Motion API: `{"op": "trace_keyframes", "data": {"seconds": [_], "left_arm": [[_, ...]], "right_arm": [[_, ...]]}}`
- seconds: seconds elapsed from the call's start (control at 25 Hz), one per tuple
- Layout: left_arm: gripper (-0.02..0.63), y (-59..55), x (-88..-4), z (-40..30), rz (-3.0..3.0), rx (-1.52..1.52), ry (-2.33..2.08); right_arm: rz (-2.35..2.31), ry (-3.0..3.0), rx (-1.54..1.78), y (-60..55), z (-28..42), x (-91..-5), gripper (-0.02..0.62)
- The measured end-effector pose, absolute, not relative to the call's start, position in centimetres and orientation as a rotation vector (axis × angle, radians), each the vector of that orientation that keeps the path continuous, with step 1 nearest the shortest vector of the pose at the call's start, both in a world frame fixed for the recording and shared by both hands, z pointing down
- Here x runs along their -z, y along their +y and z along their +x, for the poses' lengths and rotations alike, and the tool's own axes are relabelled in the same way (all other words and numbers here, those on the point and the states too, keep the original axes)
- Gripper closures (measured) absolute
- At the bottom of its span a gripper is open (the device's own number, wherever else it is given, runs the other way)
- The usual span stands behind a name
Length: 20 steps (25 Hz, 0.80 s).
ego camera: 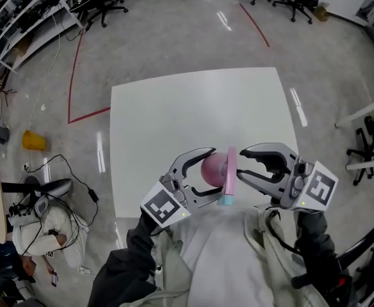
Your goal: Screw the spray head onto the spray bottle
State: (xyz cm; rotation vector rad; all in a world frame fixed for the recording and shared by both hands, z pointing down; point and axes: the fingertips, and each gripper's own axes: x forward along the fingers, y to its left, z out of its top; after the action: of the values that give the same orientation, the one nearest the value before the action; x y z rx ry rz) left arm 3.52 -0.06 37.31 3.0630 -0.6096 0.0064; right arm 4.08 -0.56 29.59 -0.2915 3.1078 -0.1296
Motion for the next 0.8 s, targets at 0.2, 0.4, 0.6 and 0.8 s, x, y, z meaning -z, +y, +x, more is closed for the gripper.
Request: {"op": "trace_keyframes", "data": {"seconds": [0.2,0.4,0.6,0.8], "left_arm": [[0.201,0.8,-37.0,3.6,2.988,0.04,-0.504],[0.201,-0.5,-39.1,0.6,2.987,0.064,-0.514],[0.201,-1.3,-40.6,-1.5,2.907,-0.043,-0.61],[0.201,-1.7,-40.9,2.5,2.907,-0.096,-0.587]], "right_arm": [[-0.194,3.078,0.198,-0.2,3.0,-28.9,0.472],[-0.228,3.13,0.167,-0.8,0.6,-32.0,0.476],[-0.307,3.094,0.102,-1.8,-1.7,-31.6,0.535],[-0.603,2.996,0.025,-3.3,2.8,-31.2,0.595]]}}
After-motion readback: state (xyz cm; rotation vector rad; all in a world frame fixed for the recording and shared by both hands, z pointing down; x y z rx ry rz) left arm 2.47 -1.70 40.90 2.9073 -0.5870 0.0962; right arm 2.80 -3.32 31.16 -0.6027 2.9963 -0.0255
